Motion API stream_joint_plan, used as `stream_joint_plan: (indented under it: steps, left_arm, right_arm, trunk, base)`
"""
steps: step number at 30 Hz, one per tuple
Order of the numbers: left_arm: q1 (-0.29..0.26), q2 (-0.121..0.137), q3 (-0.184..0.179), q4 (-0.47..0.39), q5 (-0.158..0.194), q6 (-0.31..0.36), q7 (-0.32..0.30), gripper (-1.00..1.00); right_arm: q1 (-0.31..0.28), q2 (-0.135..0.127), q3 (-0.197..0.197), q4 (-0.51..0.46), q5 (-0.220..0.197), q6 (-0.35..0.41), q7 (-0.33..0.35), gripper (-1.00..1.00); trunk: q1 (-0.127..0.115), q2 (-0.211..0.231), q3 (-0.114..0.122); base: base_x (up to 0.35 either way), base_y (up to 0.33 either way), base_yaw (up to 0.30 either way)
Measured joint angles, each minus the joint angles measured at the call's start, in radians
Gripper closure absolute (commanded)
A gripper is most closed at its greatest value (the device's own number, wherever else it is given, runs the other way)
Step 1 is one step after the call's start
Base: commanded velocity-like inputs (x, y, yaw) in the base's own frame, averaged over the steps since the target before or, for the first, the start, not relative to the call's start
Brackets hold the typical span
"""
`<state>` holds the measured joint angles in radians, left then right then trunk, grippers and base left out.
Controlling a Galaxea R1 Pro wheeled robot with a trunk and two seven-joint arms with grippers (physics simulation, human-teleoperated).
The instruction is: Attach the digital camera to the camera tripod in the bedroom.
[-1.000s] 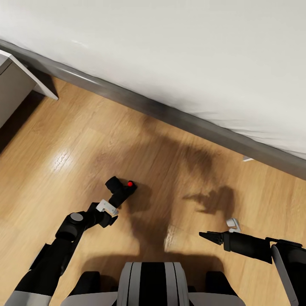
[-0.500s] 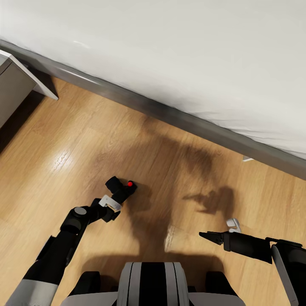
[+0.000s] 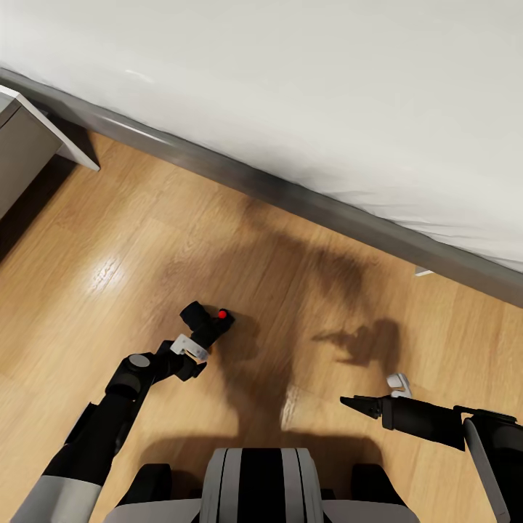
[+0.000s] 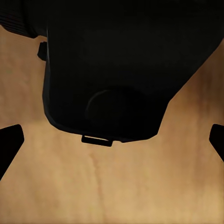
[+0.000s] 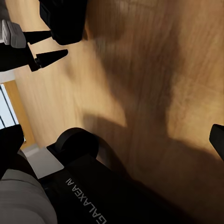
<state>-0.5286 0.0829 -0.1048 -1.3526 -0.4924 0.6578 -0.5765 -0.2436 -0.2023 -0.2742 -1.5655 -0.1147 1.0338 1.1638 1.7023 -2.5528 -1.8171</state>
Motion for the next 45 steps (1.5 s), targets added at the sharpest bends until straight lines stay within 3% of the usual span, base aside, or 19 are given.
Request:
stream_joint_plan:
  steps: [13,26,45]
  left_arm:
    - [-0.004,-0.001,0.000,0.019,0.000,-0.002,0.003,-1.00]
    - [-0.049,-0.001,0.000,0.074,0.000,-0.003,0.006,-1.00]
    - [-0.061,-0.001,0.000,0.080,-0.003,-0.003,0.009,-1.00]
  right_arm:
    - [0.000,-0.001,0.000,0.000,0.000,0.000,0.000,-1.00]
    - [0.000,0.000,0.000,0.001,0.000,0.000,0.000,-1.00]
    - [0.000,0.001,0.000,0.001,0.000,0.000,-0.018,-1.00]
  trunk:
    - [0.000,0.000,0.000]
    - [0.000,0.000,0.000]
    - [0.000,0.000,0.000]
  base:
    - [0.000,0.000,0.000]
    - [0.000,0.000,0.000]
    - [0.000,0.000,0.000]
